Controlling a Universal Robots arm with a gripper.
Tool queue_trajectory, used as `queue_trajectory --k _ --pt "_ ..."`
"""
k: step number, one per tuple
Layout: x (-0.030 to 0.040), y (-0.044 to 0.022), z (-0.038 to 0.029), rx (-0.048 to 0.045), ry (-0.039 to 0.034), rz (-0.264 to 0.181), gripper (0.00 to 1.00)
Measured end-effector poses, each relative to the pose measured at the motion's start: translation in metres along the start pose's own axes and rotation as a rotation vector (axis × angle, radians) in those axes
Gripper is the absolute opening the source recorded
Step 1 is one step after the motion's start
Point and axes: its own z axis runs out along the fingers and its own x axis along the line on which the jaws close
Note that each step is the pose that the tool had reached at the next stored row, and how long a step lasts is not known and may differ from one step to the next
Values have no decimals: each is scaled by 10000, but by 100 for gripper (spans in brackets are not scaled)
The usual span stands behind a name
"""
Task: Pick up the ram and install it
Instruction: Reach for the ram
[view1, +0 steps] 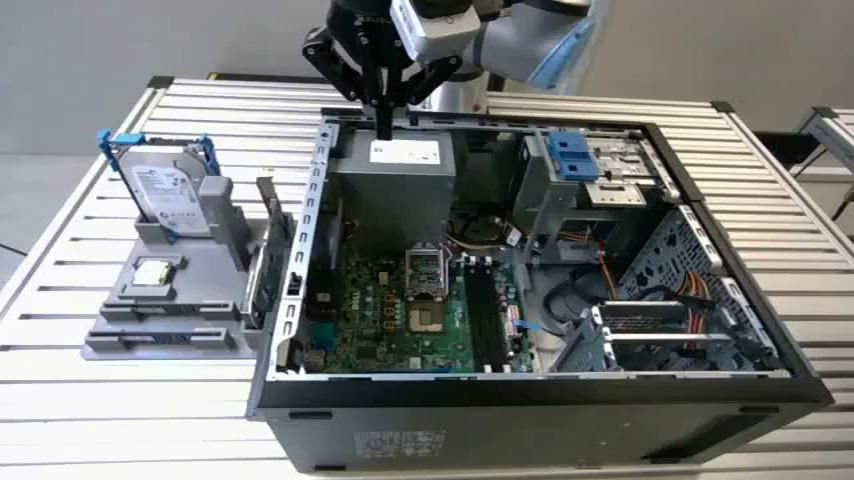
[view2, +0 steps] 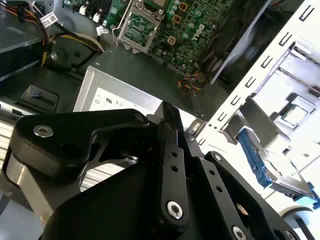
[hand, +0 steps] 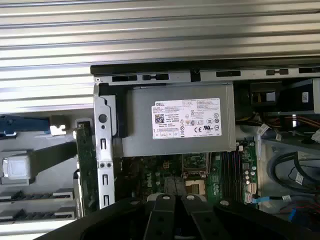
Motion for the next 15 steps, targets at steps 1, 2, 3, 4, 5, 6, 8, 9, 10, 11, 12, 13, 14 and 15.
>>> queue_trajectory --k 1,2,3,4,5,6,8,9,10,11,12,13,14,15 --pt "0 0 0 0 0 0 0" --pt "0 0 0 0 0 0 0" --pt "0 0 0 0 0 0 0" --pt "0 0 0 0 0 0 0" --pt "0 0 0 0 0 0 0" --pt "0 0 0 0 0 0 0" --pt "0 0 0 0 0 0 0" --pt "0 0 0 0 0 0 0" --pt "0 0 0 0 0 0 0" --pt "0 0 0 0 0 0 0" --pt "0 0 0 0 0 0 0" --pt "6 0 0 -1 -1 0 0" --pt "14 -1 0 -2 -1 0 0" --pt "26 -2 0 -2 -1 0 0"
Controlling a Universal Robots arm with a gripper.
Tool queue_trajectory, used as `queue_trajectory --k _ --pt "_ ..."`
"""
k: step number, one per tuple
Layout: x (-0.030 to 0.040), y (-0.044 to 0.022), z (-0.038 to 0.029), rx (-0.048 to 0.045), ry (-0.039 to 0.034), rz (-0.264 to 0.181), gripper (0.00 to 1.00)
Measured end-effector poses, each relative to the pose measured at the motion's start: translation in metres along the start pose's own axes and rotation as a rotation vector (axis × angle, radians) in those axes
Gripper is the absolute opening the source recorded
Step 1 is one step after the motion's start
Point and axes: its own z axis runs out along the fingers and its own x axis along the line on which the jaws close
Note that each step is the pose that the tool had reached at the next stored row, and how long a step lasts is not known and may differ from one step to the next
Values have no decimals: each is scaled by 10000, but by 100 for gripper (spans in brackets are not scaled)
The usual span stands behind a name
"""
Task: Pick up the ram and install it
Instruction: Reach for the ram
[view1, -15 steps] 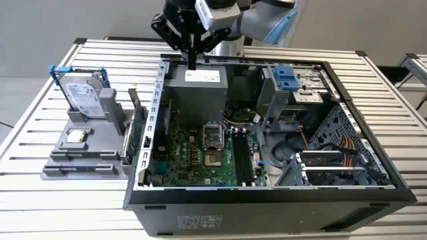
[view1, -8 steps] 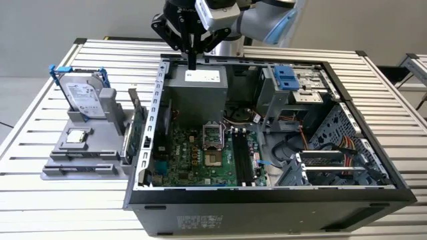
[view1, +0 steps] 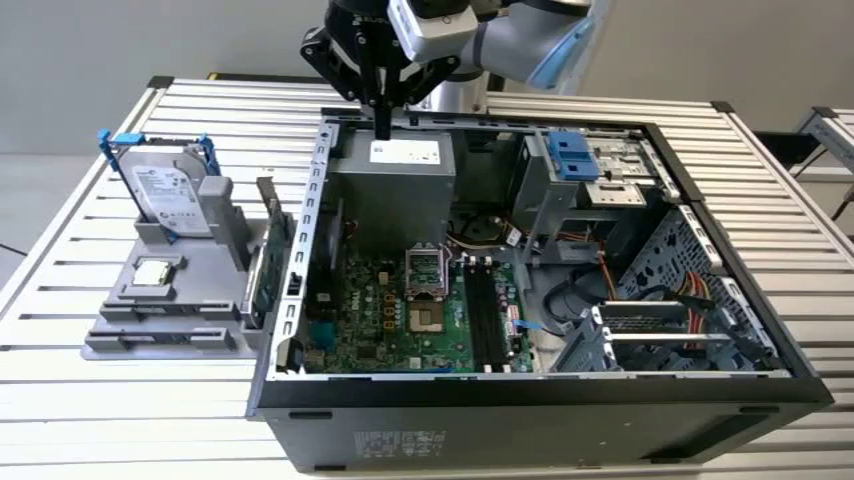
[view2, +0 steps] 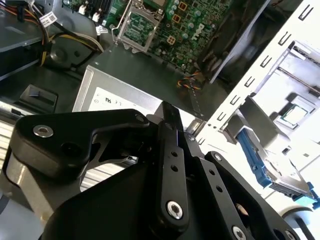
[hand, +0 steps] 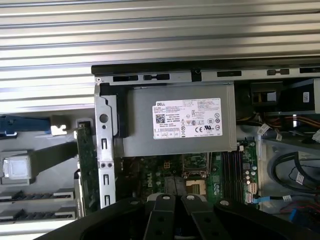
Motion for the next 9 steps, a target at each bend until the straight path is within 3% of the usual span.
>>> queue_trajectory --k 9 --pt "80 1 -1 0 0 0 0"
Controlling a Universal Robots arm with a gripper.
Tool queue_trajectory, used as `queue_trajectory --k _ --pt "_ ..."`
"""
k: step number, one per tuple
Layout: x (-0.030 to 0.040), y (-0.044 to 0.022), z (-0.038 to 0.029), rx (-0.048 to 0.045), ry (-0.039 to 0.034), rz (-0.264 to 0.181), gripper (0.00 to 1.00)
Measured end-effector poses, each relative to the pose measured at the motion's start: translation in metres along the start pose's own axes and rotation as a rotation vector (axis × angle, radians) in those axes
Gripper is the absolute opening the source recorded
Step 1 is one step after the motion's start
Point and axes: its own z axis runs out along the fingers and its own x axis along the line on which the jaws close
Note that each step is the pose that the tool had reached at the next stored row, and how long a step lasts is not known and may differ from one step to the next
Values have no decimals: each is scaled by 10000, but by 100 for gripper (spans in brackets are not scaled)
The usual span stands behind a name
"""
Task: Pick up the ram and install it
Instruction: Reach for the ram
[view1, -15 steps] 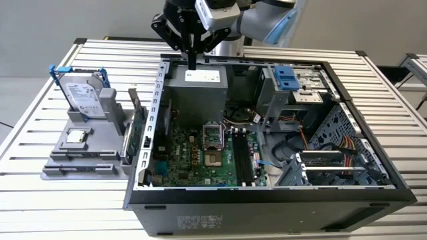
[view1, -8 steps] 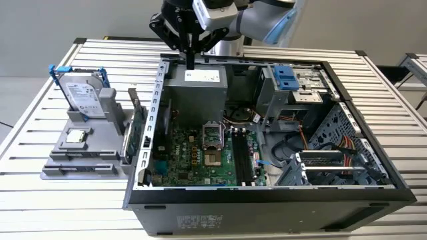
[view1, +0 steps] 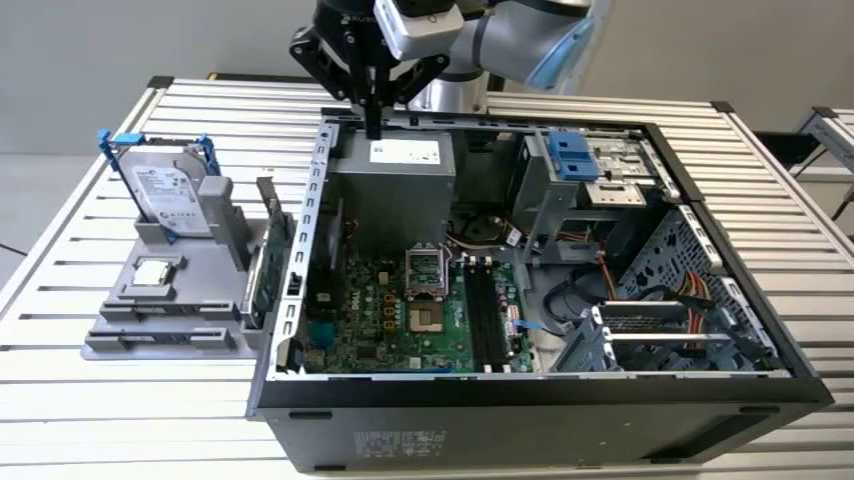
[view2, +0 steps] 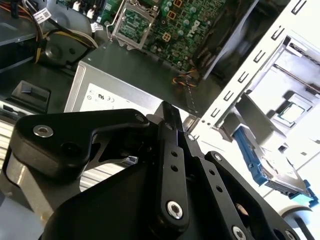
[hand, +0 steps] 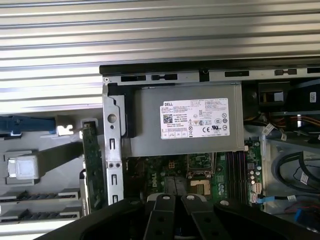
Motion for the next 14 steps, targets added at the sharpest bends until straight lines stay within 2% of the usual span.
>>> queue_trajectory --k 14 --pt "76 -1 -2 1 0 0 0"
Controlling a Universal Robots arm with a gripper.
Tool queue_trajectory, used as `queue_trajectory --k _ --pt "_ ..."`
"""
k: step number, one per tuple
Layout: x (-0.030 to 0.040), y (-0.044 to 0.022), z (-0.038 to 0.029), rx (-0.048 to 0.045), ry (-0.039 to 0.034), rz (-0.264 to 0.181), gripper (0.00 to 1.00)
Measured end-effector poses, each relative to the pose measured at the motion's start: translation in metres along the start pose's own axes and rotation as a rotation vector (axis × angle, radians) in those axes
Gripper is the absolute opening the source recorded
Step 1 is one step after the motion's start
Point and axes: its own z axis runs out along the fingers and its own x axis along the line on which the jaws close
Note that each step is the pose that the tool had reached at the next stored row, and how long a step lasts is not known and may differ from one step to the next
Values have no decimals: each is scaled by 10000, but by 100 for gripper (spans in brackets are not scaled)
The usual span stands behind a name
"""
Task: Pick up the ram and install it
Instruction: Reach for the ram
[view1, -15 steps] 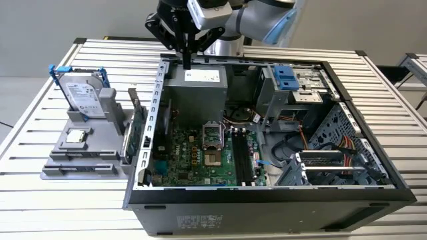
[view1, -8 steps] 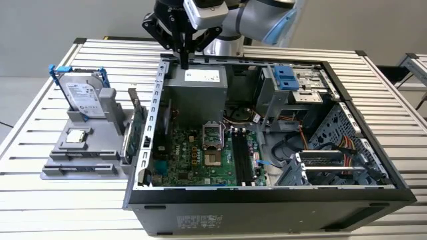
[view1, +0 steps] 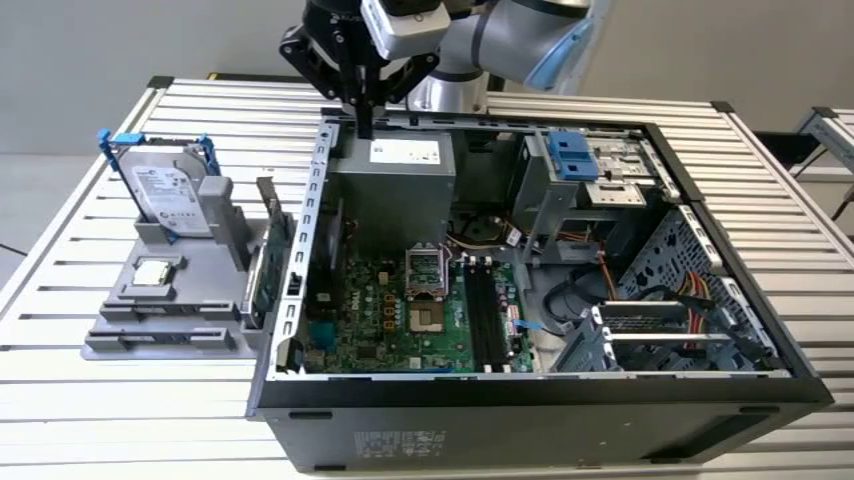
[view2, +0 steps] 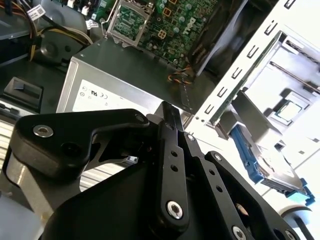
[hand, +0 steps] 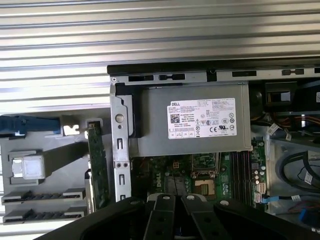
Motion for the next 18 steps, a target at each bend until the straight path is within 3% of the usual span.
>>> queue_trajectory --k 18 --pt "104 -2 -2 -1 0 1 0"
